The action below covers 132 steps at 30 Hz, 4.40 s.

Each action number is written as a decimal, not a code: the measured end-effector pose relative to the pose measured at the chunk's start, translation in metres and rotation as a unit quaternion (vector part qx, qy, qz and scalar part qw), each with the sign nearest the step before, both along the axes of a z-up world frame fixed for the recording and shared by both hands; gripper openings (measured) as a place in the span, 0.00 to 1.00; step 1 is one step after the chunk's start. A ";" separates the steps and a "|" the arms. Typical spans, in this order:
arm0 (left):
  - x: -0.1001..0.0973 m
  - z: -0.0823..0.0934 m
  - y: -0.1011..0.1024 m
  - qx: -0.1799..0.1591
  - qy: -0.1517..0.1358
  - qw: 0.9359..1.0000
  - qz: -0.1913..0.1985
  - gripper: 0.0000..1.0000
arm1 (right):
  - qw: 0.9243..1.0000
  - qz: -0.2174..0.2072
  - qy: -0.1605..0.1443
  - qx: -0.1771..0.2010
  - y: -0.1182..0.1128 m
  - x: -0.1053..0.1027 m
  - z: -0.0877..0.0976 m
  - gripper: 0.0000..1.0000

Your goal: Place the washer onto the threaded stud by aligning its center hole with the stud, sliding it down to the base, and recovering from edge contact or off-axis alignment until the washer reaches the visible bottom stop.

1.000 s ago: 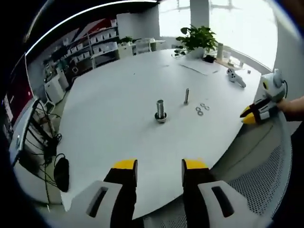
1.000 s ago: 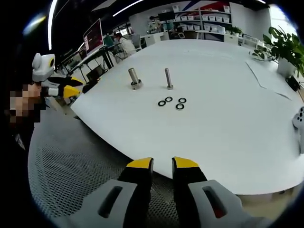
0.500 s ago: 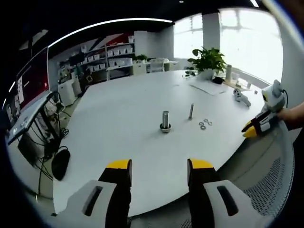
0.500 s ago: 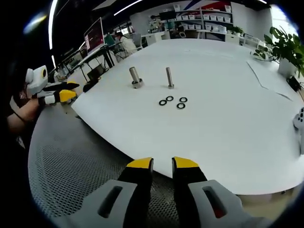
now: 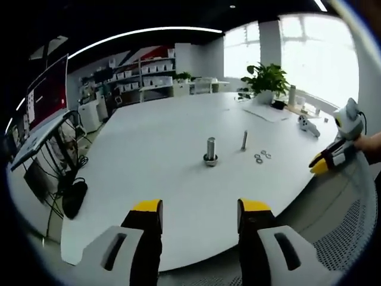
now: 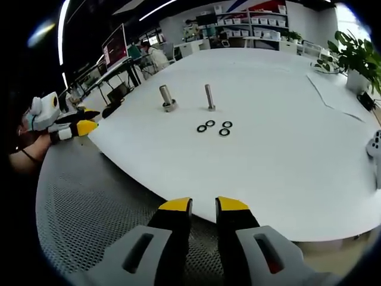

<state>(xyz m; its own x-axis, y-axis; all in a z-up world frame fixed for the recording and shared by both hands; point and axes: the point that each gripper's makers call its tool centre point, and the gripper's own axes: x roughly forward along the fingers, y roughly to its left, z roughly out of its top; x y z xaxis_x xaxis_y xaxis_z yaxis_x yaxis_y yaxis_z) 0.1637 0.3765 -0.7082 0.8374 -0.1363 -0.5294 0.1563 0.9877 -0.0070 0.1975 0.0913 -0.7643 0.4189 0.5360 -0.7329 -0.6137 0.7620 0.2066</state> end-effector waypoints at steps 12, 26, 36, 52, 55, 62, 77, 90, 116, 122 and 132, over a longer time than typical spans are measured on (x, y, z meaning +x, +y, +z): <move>-0.004 -0.013 0.001 0.019 0.029 0.999 -0.009 0.45 | 1.000 0.001 0.001 -0.002 0.001 -0.001 0.000 0.19; -0.009 -0.020 0.002 0.014 0.057 0.998 -0.003 0.38 | 1.000 -0.010 -0.005 0.007 0.001 0.001 0.002 0.20; -0.009 -0.020 0.003 0.009 0.055 0.998 0.003 0.37 | 1.000 -0.006 -0.003 0.004 0.001 0.001 0.001 0.20; -0.006 -0.017 0.003 0.006 0.043 0.999 0.002 0.32 | 0.997 0.073 0.006 -0.018 0.004 0.002 0.004 0.22; -0.006 -0.017 0.004 0.006 0.045 0.999 0.004 0.32 | 0.995 0.093 0.006 -0.026 0.005 0.011 0.009 0.22; -0.005 -0.014 0.005 0.000 0.035 0.999 0.010 0.31 | 0.991 0.130 0.007 -0.026 0.026 0.032 0.019 0.22; -0.008 -0.022 0.006 0.013 0.056 0.998 0.015 0.28 | 0.969 0.227 0.003 -0.092 0.069 0.080 0.003 0.21; -0.010 -0.033 0.008 0.034 0.082 0.996 -0.001 0.18 | 0.940 0.301 0.023 -0.158 0.095 0.090 -0.030 0.21; -0.011 -0.035 0.016 0.057 0.082 0.995 0.002 0.07 | 0.911 0.353 0.007 -0.212 0.099 0.106 -0.033 0.20; -0.011 -0.034 0.016 0.058 0.082 0.995 0.003 0.06 | 0.900 0.382 0.006 -0.209 0.109 0.105 -0.036 0.22; -0.011 -0.034 0.016 0.057 0.082 0.995 0.004 0.06 | 0.893 0.395 -0.008 -0.213 0.107 0.110 -0.033 0.16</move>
<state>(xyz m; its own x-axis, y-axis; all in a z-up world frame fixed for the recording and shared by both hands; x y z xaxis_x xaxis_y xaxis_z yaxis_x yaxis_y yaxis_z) 0.1529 0.3926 -0.7424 0.7395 -0.0601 -0.6705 0.1535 0.9848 0.0810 0.3078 0.1985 -0.7973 0.0457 0.3423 -0.9385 -0.9952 0.0968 -0.0132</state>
